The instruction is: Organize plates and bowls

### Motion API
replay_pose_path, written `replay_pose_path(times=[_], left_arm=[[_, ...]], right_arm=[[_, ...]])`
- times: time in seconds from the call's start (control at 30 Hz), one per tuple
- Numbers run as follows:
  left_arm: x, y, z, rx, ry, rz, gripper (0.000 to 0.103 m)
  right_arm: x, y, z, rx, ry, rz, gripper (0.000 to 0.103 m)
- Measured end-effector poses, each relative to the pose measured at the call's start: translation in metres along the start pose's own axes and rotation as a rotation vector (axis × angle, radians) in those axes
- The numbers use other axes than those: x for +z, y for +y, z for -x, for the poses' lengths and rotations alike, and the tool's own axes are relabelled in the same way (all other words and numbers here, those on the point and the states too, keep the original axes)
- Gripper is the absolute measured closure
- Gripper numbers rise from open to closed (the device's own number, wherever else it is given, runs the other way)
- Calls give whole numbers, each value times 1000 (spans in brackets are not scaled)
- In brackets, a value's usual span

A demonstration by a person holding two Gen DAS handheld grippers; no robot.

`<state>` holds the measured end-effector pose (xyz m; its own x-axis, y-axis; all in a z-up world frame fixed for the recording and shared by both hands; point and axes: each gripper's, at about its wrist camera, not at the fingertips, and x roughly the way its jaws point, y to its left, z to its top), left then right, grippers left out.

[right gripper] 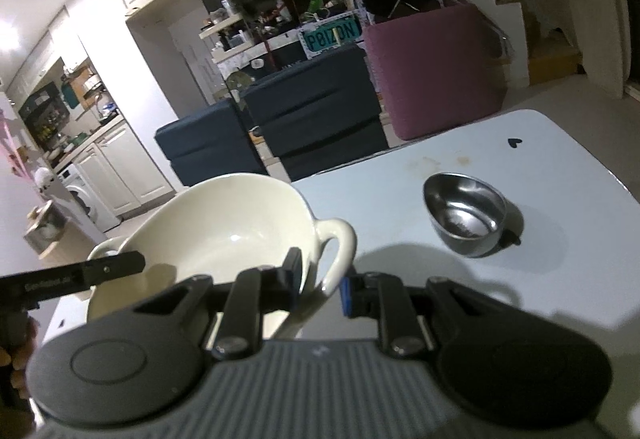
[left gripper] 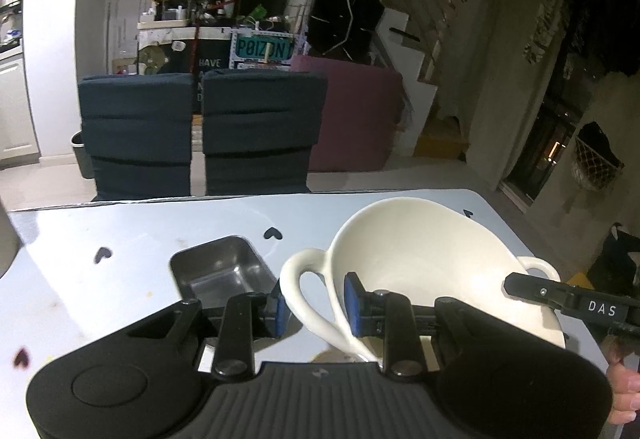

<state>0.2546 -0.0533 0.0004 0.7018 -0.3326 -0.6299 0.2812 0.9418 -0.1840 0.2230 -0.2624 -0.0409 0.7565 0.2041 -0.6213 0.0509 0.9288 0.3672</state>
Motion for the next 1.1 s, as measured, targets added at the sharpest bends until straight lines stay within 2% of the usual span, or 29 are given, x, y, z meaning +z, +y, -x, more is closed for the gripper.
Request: replay_pose_path(times=[0.47,0.67,1.1], left_arm=[[-40,-1,76,16,-68,7,73],[-64,9,96,16,-54,41,73],[-115,40,126,20,-23,96,73]], right_arm=[[-29,14,43,77,-16,20,80],[-45,22,56,83,-17,58,80],[-80,42,61,108,52,96,80]])
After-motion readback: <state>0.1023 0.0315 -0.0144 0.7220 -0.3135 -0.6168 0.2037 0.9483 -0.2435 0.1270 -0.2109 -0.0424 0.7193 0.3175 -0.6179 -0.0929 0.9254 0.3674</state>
